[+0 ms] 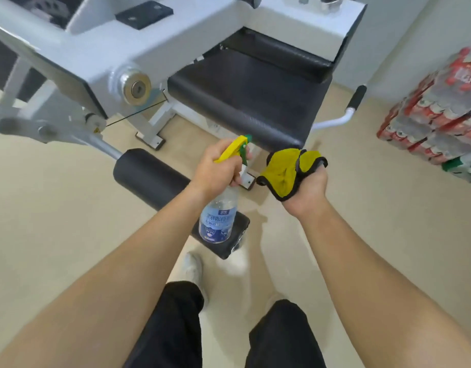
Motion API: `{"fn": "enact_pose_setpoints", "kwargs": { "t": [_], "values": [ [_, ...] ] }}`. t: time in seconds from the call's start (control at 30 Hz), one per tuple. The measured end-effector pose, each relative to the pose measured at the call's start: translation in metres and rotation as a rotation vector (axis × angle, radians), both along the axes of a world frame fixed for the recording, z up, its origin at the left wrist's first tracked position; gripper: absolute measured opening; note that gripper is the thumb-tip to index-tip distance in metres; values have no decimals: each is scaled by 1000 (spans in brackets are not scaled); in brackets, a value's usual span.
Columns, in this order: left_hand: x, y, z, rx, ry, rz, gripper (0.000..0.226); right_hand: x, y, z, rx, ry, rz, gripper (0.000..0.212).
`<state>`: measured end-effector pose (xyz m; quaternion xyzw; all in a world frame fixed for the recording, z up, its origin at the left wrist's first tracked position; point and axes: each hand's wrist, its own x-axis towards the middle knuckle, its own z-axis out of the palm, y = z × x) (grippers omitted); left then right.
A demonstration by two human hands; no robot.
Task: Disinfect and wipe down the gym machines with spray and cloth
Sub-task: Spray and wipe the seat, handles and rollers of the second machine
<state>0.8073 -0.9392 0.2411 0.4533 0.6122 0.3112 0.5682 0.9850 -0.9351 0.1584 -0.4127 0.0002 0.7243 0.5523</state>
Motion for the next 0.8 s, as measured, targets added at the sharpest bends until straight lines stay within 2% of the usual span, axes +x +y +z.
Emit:
{"fn": "enact_pose_setpoints", "kwargs": {
  "t": [0.1, 0.23, 0.33, 0.6, 0.73, 0.8],
  "values": [
    [-23, -37, -5, -72, 93, 60, 32, -21, -35, -2, -230, -73, 32, 26],
    [-53, -77, -28, -135, 192, 141, 30, -42, -69, -12, -360, -85, 45, 36],
    [-71, -104, -51, -166, 252, 112, 29, -48, -96, -26, -477, -124, 13, 43],
    [-103, -139, -109, -200, 327, -66, 17, -76, -157, -67, -584, -226, -135, 54],
    [-111, -150, -126, -181, 322, -135, 9, -100, -175, -64, -566, -377, -179, 33],
    [-116, -153, -133, -198, 345, -150, 7, -111, -179, -57, -514, -499, -167, 29]
  ]
}}
